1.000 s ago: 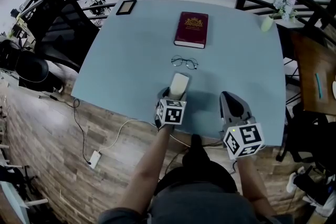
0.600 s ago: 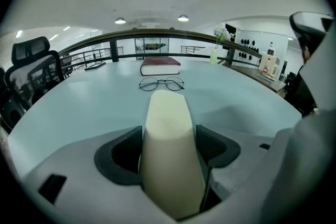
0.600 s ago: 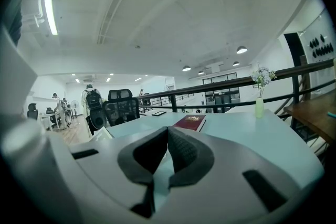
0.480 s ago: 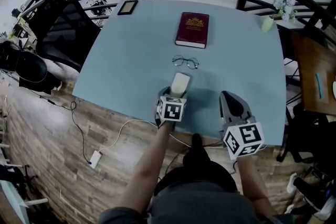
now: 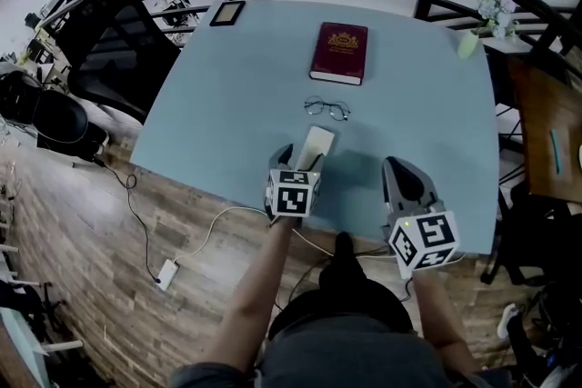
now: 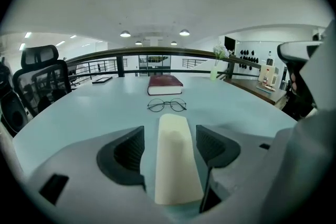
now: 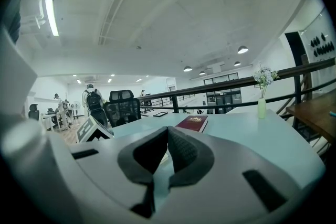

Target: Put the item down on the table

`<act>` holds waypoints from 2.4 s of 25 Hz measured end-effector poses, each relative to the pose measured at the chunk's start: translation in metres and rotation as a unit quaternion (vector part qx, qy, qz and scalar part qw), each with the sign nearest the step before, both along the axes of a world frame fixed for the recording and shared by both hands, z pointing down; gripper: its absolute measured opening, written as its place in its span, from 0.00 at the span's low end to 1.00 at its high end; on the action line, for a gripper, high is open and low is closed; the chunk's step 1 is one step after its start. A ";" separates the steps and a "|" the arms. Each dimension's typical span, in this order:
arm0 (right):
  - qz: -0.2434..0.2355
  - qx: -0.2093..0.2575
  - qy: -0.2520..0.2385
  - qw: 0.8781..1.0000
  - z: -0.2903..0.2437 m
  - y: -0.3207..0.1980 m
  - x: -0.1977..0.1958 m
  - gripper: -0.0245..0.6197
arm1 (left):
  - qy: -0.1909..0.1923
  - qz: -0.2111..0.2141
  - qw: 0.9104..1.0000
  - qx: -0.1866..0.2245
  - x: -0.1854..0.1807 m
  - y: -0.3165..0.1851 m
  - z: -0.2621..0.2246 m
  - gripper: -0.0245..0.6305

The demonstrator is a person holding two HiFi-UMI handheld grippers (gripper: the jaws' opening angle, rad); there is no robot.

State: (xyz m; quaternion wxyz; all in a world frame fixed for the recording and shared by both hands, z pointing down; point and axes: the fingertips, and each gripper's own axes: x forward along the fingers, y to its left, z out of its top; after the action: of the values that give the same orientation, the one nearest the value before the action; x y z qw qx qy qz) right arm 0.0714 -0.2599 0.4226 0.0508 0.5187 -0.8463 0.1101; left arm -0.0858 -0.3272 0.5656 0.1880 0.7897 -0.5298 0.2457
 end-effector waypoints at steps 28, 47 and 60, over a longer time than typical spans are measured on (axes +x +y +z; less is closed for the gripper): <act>-0.020 0.031 0.003 0.999 -0.023 -0.001 -0.016 0.04 | 0.070 -0.060 0.977 0.194 -0.062 0.059 -0.155 0.13; -0.037 0.063 0.008 0.997 -0.041 0.015 -0.027 0.04 | 0.083 -0.085 0.963 0.241 -0.083 0.094 -0.193 0.05; -0.040 0.066 0.010 0.997 -0.041 0.017 -0.024 0.04 | 0.095 -0.097 0.959 0.250 -0.084 0.101 -0.200 0.05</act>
State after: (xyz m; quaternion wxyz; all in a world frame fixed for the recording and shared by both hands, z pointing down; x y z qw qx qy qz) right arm 0.0479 -0.2431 0.3811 0.0294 0.4880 -0.8711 0.0462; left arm -0.1697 -0.2264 0.3660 0.0568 0.7762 -0.6279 0.0103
